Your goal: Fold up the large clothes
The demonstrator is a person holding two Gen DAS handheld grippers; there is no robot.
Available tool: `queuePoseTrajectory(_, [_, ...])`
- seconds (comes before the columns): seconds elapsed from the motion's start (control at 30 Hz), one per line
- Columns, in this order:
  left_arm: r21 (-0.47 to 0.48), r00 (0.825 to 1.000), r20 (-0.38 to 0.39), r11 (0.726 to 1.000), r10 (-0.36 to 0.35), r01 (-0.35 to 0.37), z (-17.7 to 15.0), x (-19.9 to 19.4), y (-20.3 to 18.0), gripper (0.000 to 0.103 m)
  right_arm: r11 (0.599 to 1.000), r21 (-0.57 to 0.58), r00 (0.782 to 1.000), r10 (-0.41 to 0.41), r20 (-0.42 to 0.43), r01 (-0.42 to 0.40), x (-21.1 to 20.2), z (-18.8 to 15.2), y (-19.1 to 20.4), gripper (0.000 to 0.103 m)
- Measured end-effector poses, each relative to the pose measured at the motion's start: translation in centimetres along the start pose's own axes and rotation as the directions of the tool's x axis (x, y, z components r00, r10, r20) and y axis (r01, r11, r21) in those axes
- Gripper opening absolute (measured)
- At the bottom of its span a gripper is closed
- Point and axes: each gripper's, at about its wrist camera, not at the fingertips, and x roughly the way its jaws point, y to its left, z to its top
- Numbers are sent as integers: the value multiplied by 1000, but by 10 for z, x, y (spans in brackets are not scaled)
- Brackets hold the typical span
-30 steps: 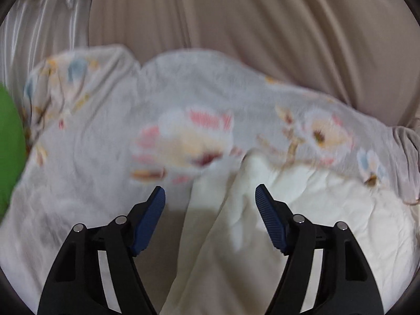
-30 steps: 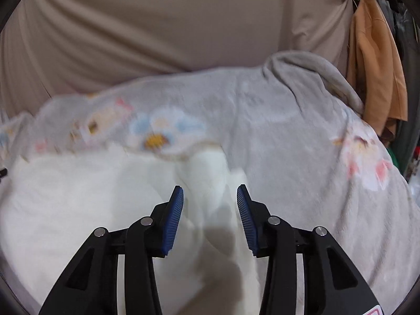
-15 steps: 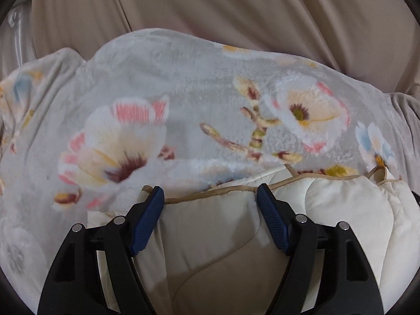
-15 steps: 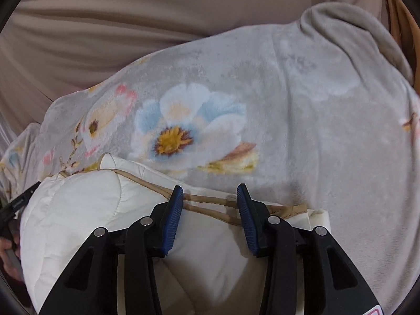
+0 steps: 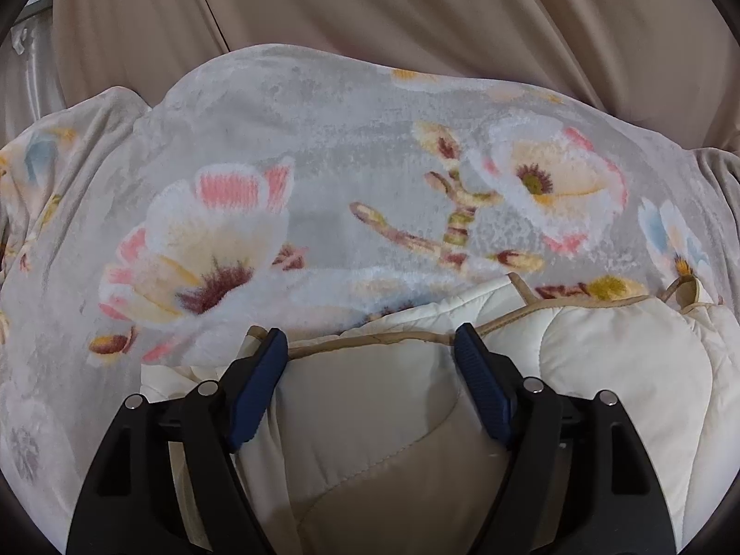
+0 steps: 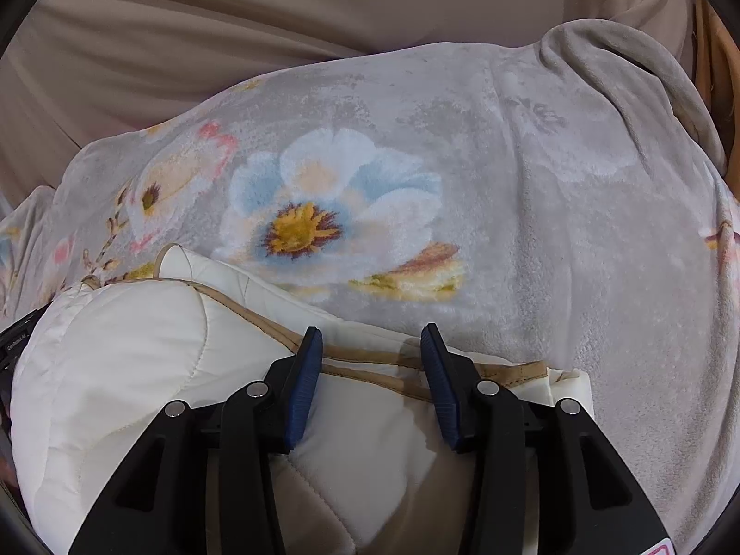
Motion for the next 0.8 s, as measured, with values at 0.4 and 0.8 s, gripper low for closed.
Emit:
queuePoseTrajectory(0.4, [-127,989,80,983,-127,136,4,-41,36,74,998,40,995,53,85,-56,-33,0,-14,47])
queuePoseTrajectory(0.8, [-209,959,-113,950,-259,232,-5,-24,77,28,990,100,994,98,41,-101,-49,-18,-51,11])
